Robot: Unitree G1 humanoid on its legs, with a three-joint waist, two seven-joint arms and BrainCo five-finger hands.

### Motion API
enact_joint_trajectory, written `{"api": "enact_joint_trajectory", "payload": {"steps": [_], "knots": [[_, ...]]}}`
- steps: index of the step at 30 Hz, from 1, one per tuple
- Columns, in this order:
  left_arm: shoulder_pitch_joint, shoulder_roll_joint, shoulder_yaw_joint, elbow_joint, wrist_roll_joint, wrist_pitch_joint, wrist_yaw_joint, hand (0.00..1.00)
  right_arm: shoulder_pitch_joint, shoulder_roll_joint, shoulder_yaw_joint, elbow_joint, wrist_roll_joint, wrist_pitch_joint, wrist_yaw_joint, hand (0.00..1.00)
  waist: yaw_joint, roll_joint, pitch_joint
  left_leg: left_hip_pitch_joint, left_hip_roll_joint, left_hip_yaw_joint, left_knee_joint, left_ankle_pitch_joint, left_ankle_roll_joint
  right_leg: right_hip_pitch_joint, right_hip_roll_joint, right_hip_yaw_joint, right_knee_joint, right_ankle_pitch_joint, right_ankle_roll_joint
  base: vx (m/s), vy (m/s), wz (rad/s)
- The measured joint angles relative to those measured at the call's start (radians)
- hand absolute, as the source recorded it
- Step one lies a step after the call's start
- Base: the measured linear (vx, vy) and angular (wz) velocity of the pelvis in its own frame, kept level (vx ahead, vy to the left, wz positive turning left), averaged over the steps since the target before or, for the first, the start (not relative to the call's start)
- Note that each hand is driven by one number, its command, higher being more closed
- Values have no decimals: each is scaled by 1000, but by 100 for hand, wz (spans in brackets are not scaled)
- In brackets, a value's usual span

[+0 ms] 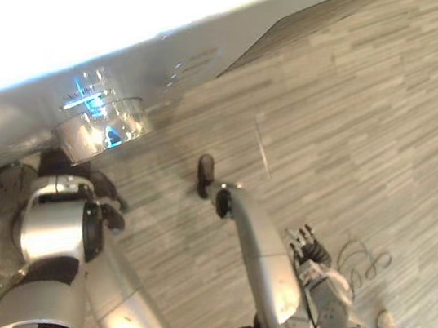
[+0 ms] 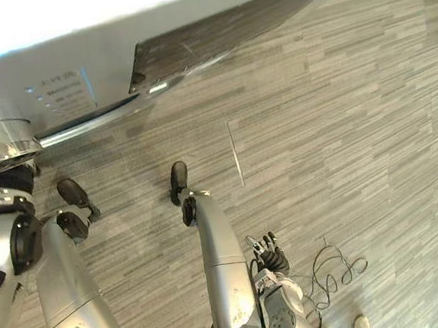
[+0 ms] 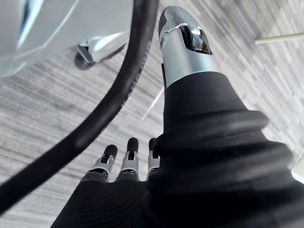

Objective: Pick up the laundry basket with both hands and put the clothes into the washing machine.

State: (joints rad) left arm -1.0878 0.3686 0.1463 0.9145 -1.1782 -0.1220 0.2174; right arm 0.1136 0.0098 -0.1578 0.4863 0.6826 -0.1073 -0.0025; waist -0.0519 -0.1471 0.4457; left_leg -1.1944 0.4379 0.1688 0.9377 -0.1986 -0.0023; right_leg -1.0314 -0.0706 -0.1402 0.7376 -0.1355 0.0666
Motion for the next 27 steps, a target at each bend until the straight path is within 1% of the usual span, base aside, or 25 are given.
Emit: {"api": "enact_joint_trajectory", "payload": {"steps": [1,2,3,4,5,6,7,8,9,10,11,12,13,14,15,17,18,20,22,24,25,26,27], "knots": [[36,-17,30,-2,-9,-13,3,0,0,-3,3,1,-9,0,0,0,4,0,0,24,-3,6,-15,5,-5,17,-3,-1,-3,-5,-4,48,-58,23],[96,-40,73,-22,-9,-31,21,0,-1,-10,15,0,-20,0,0,0,6,1,-1,57,-8,11,-34,14,-15,40,-8,-3,-3,-9,-6,43,-61,20],[132,-52,95,-43,-9,-37,25,0,-1,-14,23,-1,-21,0,0,0,6,1,-1,74,-9,16,-42,19,-21,53,-10,-4,-3,-11,-5,53,-74,20],[202,-77,130,-85,-8,-51,30,0,-1,-18,31,-3,-22,0,0,0,10,3,-3,107,-12,21,-61,25,-27,77,-11,-4,-5,-17,-9,59,-78,18],[277,-101,158,-133,-7,-58,29,0,0,-19,31,-4,-22,-1,0,0,15,7,-6,137,-17,21,-79,37,-25,101,-13,-8,-8,-23,-15,76,-93,22],[330,-119,167,-171,-7,-61,25,0,0,-19,31,-3,-22,-2,0,0,16,11,-8,158,-23,21,-93,42,-30,119,-15,-12,-10,-30,-18,52,-60,21],[366,-129,166,-193,-3,-63,18,0,0,-18,33,-2,-22,-3,0,0,17,11,-8,177,-30,23,-104,43,-32,133,-19,-11,-11,-35,-16,62,-66,32],[457,-163,164,-246,7,-69,9,0,1,-18,36,0,-22,-5,1,0,17,16,-11,228,-47,24,-135,52,-41,176,-30,-14,-13,-47,-17,46,-51,32],[497,-180,162,-268,11,-71,5,0,2,-20,36,2,-22,-6,1,0,18,23,-16,248,-50,24,-144,53,-44,196,-32,-19,-17,-52,-18,69,-75,41],[574,-207,151,-296,26,-74,-12,0,3,-22,36,3,-23,-6,1,0,22,33,-23,288,-63,23,-165,51,-53,234,-41,-29,-20,-64,-18,59,-59,35],[628,-230,141,-318,38,-74,-20,0,4,-22,36,3,-23,-6,1,0,24,41,-28,318,-75,23,-182,52,-54,261,-50,-33,-21,-74,-17,70,-62,44],[703,-263,121,-331,75,-75,-37,0,10,-26,32,10,-23,-8,1,0,35,57,-43,355,-89,24,-204,54,-57,295,-62,-37,-23,-86,-17,63,-44,39],[737,-280,115,-340,91,-76,-44,0,15,-29,30,17,-23,-8,1,0,41,64,-48,374,-99,24,-215,56,-59,311,-67,-38,-24,-92,-15,86,-54,44],[819,-318,106,-347,122,-76,-58,0,24,-39,28,45,-23,-13,0,0,55,80,-60,432,-119,27,-250,63,-63,359,-85,-42,-29,-105,-12,87,-49,36],[850,-328,97,-346,127,-76,-63,0,24,-41,27,52,-23,-16,0,0,59,86,-63,456,-130,29,-265,67,-64,381,-91,-45,-34,-110,-11,91,-53,41],[950,-354,84,-328,159,-73,-89,0,26,-43,25,94,-24,-16,-2,0,66,107,-84,529,-156,32,-315,82,-67,452,-110,-66,-56,-121,-7,98,-56,34],[972,-358,84,-312,166,-73,-95,0,26,-50,25,106,-24,-16,-2,0,70,109,-87,552,-163,35,-331,86,-68,471,-116,-68,-60,-122,-7,115,-73,26],[1028,-371,76,-236,217,-49,-118,0,26,-57,31,139,-40,-16,-2,0,83,116,-93,631,-181,46,-383,103,-68,539,-126,-72,-82,-127,-4,74,-54,16],[1056,-377,70,-170,253,-35,-137,0,26,-58,29,172,-58,-16,-2,0,83,120,-109,678,-192,50,-423,112,-76,583,-133,-86,-107,-127,-4,62,-35,15],[1056,-378,92,-111,303,-17,-168,0,28,-59,25,216,-61,-16,-2,0,83,119,-132,735,-204,52,-473,129,-78,635,-137,-96,-137,-126,-2,78,-48,14],[1056,-373,100,-61,326,-6,-184,0,29,-59,23,248,-62,-16,-2,0,83,120,-155,775,-211,55,-508,142,-81,671,-137,-103,-161,-124,-1,86,-46,10],[1057,-373,130,-17,363,4,-189,0,29,-58,16,276,-63,-14,-1,0,79,124,-180,801,-216,54,-541,152,-84,699,-137,-113,-186,-119,0,114,-46,17],[1062,-374,166,28,427,15,-186,0,32,-57,0,309,-76,-5,-1,0,76,127,-214,839,-224,56,-595,173,-87,735,-135,-126,-226,-110,3,78,-28,17]]}}
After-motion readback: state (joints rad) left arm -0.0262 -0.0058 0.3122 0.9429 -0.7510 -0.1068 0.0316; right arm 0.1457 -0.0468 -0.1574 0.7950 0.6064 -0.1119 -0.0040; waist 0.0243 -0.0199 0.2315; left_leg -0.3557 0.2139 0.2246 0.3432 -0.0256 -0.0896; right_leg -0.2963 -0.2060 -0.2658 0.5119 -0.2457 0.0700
